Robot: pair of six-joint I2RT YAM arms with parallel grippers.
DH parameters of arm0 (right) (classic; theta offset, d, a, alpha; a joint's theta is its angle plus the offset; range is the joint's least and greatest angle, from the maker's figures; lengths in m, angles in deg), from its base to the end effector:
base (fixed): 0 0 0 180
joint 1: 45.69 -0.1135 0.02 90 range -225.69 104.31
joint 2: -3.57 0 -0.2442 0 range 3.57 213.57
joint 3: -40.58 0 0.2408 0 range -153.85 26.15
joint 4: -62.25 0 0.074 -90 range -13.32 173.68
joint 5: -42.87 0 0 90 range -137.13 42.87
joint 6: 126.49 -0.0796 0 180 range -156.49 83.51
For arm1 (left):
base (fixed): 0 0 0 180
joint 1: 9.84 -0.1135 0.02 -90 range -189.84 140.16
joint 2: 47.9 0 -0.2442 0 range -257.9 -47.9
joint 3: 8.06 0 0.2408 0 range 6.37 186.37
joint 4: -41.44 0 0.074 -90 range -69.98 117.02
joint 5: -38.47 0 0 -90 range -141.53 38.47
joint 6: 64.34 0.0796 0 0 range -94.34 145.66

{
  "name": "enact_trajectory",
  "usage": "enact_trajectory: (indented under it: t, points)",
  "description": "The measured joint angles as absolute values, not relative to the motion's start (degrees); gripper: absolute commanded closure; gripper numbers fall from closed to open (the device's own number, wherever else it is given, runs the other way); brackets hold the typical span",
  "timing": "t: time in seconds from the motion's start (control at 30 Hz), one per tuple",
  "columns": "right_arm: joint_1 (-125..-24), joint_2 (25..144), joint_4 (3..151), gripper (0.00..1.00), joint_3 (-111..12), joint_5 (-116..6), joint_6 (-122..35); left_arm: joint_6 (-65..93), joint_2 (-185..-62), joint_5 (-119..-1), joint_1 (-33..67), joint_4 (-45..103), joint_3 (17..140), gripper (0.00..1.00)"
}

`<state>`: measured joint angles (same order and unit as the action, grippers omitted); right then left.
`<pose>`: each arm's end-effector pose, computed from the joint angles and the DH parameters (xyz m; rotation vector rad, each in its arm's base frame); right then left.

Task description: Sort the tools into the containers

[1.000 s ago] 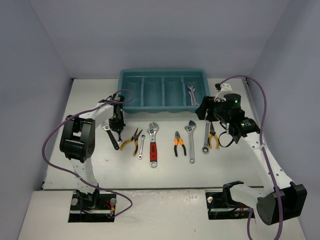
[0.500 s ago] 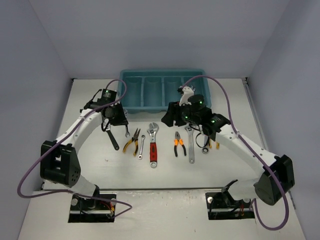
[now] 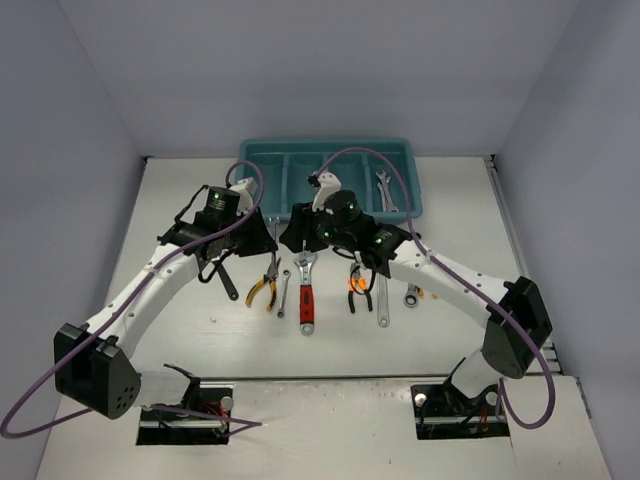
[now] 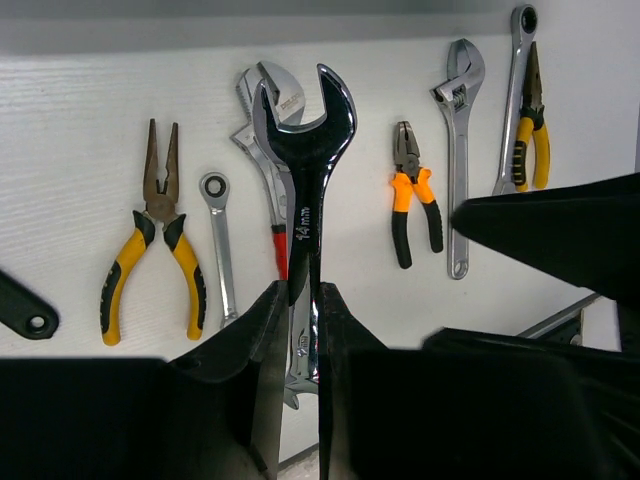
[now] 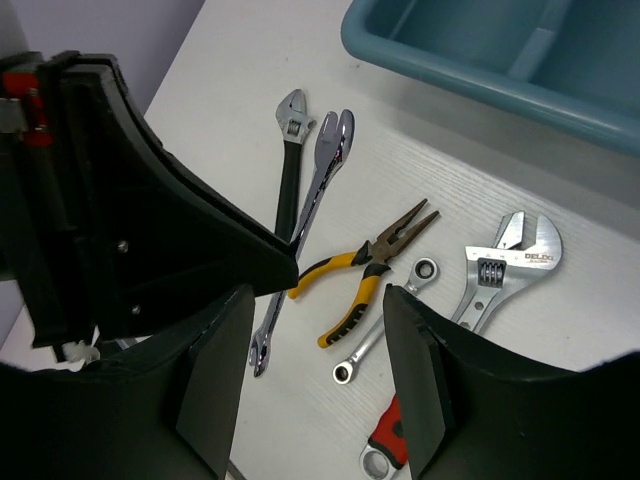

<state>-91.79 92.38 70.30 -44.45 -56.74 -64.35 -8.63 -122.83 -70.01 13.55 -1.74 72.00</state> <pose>0.2709 0.3006 0.3105 -0.4296 1.8569 1.0568 0.2782 -0.1478 0.2787 -0.0377 2.3519 -0.8852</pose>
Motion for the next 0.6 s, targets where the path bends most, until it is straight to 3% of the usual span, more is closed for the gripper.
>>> enact_trajectory:
  t: [0.6]
  points:
    - [-93.8, 97.2, 66.6, 0.52, -46.1, -52.5, -66.1, -9.7, -119.3, -71.0, 16.4, 1.5, 68.2, 1.0]
